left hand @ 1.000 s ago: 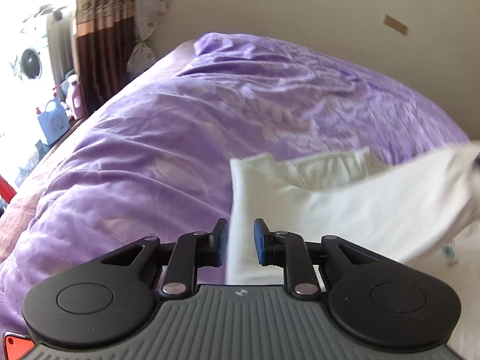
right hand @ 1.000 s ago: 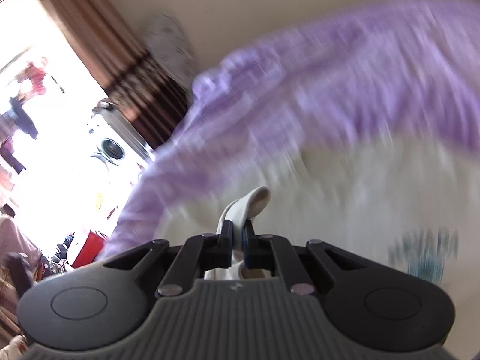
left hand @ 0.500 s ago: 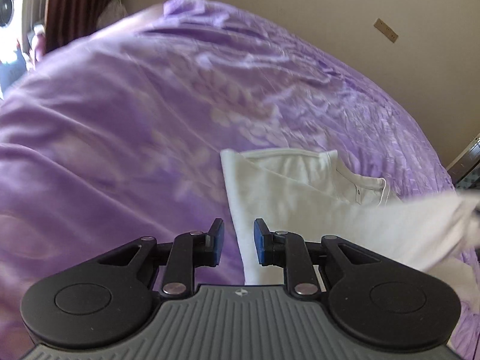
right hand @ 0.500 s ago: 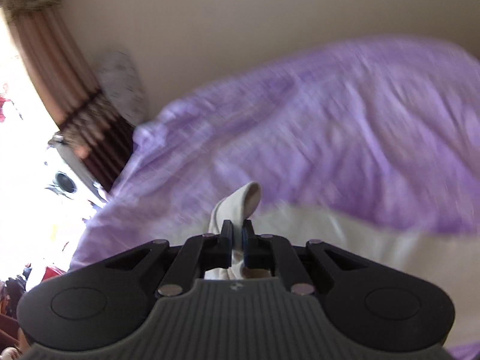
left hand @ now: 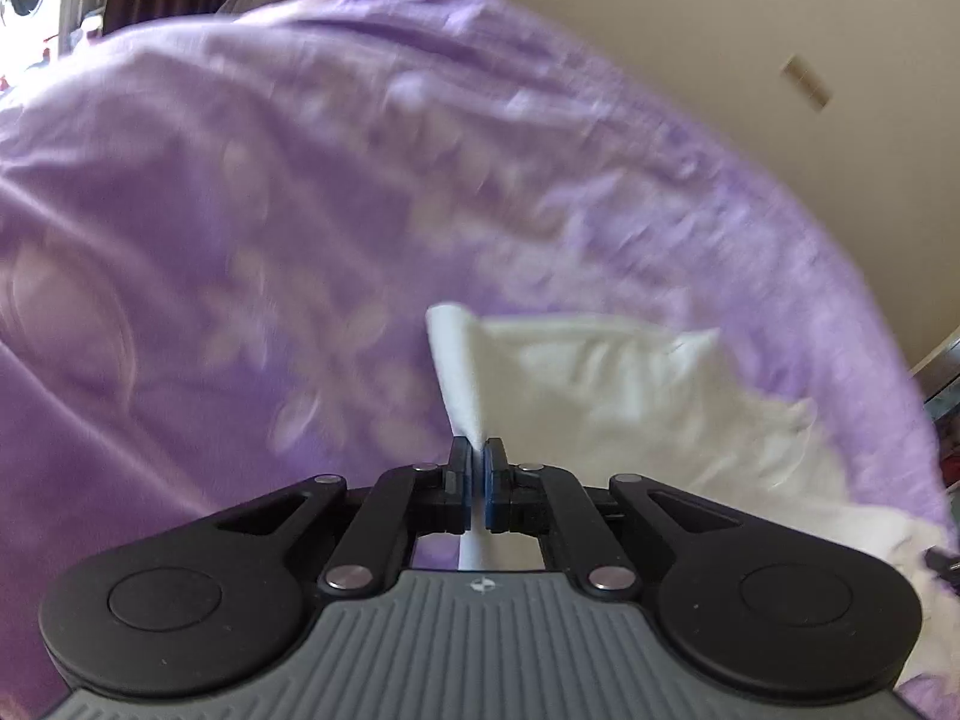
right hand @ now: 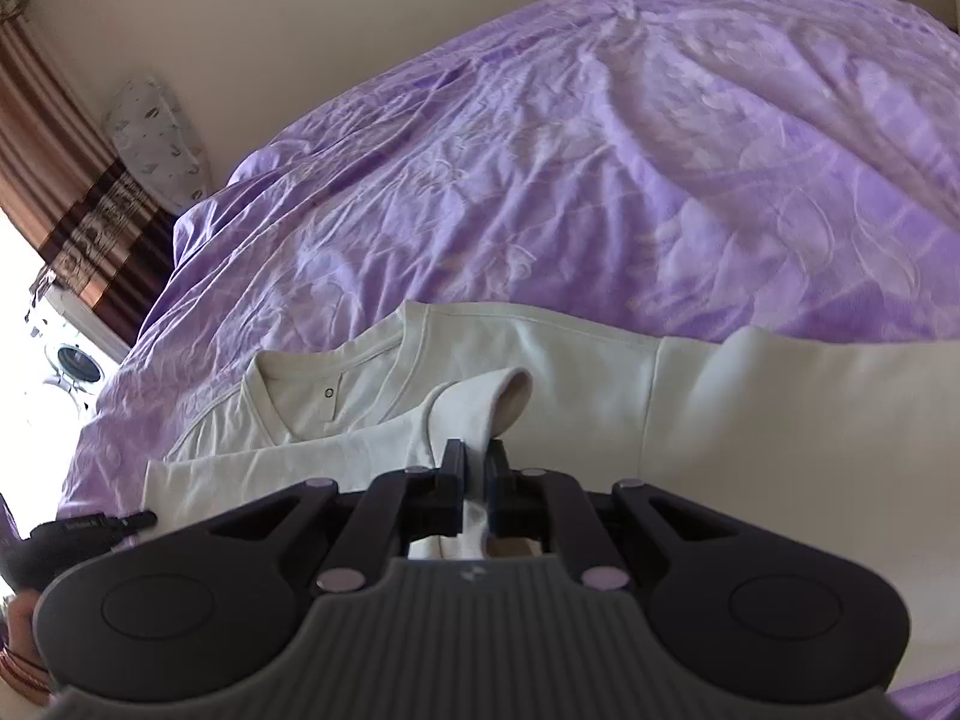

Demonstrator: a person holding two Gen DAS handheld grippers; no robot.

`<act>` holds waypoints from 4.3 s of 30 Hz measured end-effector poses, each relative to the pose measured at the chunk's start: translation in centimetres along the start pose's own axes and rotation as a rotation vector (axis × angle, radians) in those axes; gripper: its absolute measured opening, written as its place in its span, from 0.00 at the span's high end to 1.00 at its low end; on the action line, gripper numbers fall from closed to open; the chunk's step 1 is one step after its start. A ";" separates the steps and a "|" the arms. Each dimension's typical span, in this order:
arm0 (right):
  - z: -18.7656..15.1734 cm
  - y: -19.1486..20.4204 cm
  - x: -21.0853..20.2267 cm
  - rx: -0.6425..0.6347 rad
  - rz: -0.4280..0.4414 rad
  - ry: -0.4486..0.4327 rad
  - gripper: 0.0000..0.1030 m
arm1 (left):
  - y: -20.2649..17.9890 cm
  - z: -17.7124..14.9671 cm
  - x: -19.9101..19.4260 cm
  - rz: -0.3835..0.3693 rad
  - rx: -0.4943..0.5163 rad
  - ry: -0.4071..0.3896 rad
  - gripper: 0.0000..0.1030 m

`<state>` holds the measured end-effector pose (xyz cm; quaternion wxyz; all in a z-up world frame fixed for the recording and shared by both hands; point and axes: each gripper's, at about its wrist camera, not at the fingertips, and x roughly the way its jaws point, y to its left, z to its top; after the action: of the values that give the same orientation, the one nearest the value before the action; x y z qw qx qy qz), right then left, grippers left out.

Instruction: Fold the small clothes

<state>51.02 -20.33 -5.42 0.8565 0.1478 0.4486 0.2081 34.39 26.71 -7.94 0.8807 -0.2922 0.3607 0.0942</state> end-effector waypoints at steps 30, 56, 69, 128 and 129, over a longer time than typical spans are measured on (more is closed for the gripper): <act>-6.7 -1.6 -0.7 0.018 -0.108 0.116 0.58 | -4.8 -8.6 -7.5 0.081 0.768 0.259 0.56; -7.5 -23.0 -26.0 0.426 -0.443 -0.180 0.39 | -4.8 -6.2 -10.0 0.112 0.673 0.150 0.68; -9.4 -35.4 -27.3 0.707 -0.486 -0.356 0.49 | -8.2 -4.1 -6.4 0.198 0.543 0.119 0.68; -10.6 30.7 12.5 -0.258 0.208 0.163 0.57 | 1.8 0.0 -10.7 -0.136 0.099 0.068 0.71; -10.3 30.4 11.9 -0.279 0.208 0.148 0.57 | 1.6 0.2 -10.2 -0.139 0.091 0.073 0.71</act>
<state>41.70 12.62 -6.14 0.8072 0.0574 0.4595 0.3662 26.51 28.54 -1.50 0.8837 -0.2795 0.3753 0.0056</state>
